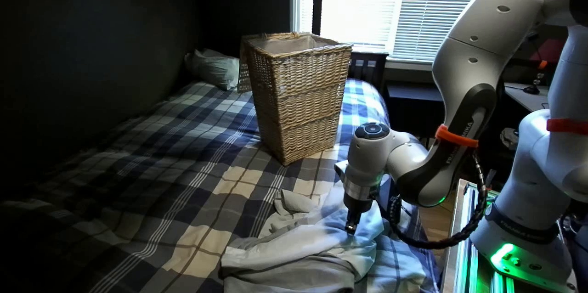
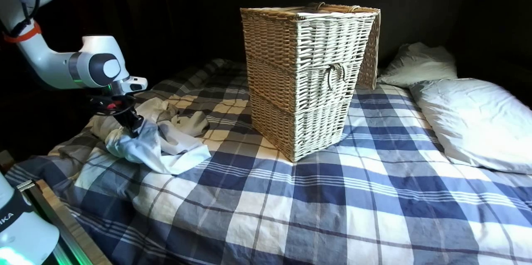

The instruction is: Put the white cloth in the laundry basket

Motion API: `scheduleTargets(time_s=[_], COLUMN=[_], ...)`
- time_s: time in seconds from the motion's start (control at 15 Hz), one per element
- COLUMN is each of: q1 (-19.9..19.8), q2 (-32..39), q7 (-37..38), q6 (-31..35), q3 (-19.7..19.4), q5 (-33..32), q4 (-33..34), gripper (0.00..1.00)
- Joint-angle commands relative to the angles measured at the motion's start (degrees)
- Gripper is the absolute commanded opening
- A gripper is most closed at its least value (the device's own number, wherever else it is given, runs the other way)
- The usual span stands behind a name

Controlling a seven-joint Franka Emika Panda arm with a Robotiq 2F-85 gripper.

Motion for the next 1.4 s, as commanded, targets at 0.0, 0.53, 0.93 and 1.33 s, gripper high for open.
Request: scheduleTargets(time_s=[0.0,0.53,0.93,1.33], q1=[1.5,-0.3,-0.1,-0.5], q2=[-9.6,-10.5,-10.6,-7.0], q7=[-4.1,-8.6,-11.9,-25.7], q6=[-9.3,-17.7,-18.3,-9.8], q3=[0.2,-0.4,-0.7,-1.8], q5=[7.2,1.5,2.8,6.5], q4=[0.3,5.2,5.0,5.8], gripper=[0.00,0.56,0.75,1.00])
